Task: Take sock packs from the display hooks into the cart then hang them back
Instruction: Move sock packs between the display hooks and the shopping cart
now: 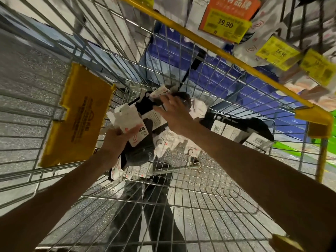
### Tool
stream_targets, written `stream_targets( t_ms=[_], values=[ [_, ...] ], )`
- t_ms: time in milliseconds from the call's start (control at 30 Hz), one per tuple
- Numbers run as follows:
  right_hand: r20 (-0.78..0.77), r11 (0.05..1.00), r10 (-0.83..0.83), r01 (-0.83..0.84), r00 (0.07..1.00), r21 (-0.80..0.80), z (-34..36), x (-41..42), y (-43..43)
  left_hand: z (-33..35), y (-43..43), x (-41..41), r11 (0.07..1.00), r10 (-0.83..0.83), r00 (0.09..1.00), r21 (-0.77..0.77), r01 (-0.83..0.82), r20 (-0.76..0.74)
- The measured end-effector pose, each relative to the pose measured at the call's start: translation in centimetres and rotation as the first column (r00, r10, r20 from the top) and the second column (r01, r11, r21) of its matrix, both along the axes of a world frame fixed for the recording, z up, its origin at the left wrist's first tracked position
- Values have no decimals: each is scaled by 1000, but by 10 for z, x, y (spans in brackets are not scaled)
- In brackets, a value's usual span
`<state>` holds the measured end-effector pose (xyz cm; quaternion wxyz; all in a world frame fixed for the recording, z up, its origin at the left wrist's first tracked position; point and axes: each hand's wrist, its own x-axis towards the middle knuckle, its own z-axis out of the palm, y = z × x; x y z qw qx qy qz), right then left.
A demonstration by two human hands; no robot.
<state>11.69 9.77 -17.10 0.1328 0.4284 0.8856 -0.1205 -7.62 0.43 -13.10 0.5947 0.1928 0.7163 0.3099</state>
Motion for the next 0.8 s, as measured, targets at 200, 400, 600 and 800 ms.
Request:
stream_targets(
  t_ms=[200,400,600,800],
  values=[
    [221,998,0,-15,975,64,-32,-22,-15,-8,-11,-4,997,37,998,-72,-34,43],
    [-3,974,-89,87,996,208,-32,-5,-35,-3,-19,-19,998,12,1000,-62,-12,6],
    [-410,878,-469,463,782,-120,6,35,-40,15,-19,-25,1000,17,1000,-24,-18,-6],
    [-436,572,-819,590,373,-570,93,23,-57,49,-7,-15,998,-40,994,46,45,-105]
  ],
)
